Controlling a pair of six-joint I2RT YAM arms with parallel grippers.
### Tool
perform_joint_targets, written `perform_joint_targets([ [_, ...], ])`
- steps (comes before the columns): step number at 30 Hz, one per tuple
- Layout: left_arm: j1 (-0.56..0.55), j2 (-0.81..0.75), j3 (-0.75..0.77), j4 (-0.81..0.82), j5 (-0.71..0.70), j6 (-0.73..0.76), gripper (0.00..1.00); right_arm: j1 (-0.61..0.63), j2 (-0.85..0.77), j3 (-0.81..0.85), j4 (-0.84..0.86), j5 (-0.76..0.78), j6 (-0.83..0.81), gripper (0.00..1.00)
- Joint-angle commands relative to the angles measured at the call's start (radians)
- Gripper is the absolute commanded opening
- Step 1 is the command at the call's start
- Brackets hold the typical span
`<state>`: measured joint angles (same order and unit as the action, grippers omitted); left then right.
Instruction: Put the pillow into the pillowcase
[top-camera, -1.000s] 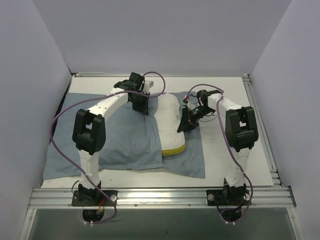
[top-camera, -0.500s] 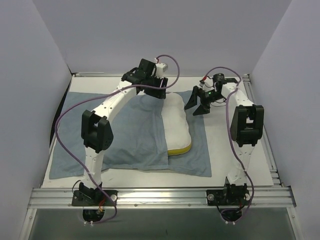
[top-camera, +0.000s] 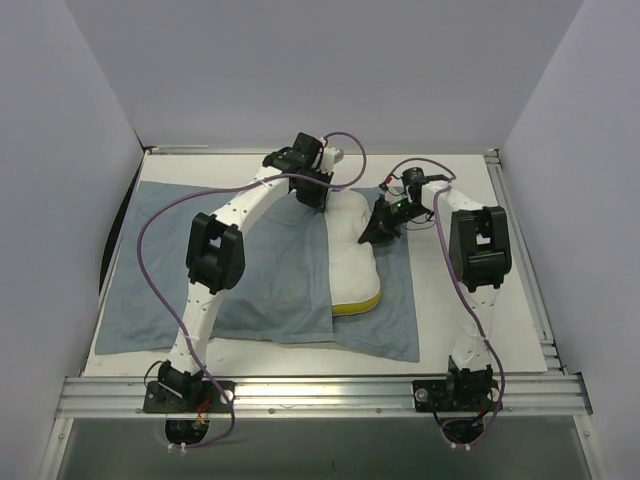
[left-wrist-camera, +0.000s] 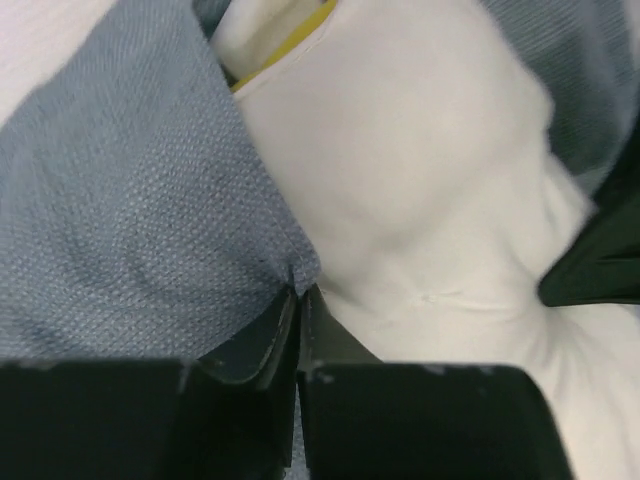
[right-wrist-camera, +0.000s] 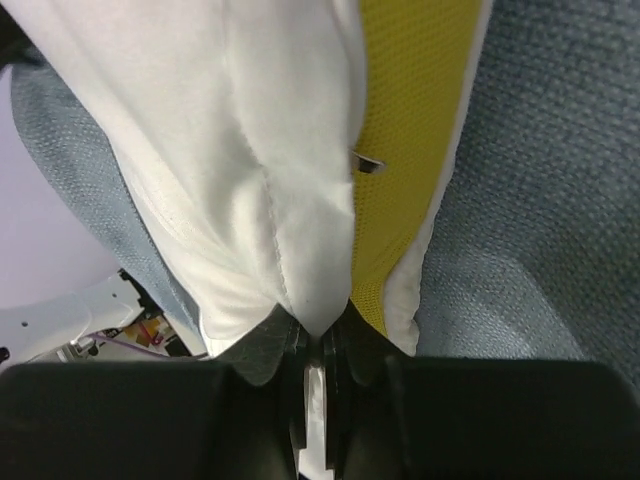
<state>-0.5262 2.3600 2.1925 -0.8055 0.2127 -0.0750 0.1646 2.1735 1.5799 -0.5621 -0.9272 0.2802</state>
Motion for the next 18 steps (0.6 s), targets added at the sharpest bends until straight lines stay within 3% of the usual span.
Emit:
perform_joint_targets([
  [1,-0.052,0.022,0.16,0.037,0.19,0.023,0.07,-0.004,-0.004,0.006,-0.019,-0.035,0.002,0.0],
  [6,-0.124,0.09,0.332,0.087,0.303,-0.022,0.0,0.016,0.011,0.055,-0.002,-0.099,0.053,0.0],
  [10,-0.158,0.111,0.314,0.213,0.338,-0.126,0.0,0.024,-0.004,0.087,0.04,-0.171,0.126,0.0],
  [14,-0.144,0.127,0.299,0.273,0.222,-0.217,0.0,-0.063,-0.031,0.046,0.323,-0.154,0.347,0.0],
  [15,-0.133,0.117,0.294,0.273,0.203,-0.204,0.03,-0.083,-0.021,0.057,0.329,-0.144,0.355,0.0],
  [18,-0.098,0.058,0.257,0.269,0.156,-0.131,0.48,-0.115,0.005,0.071,0.317,-0.121,0.326,0.03],
])
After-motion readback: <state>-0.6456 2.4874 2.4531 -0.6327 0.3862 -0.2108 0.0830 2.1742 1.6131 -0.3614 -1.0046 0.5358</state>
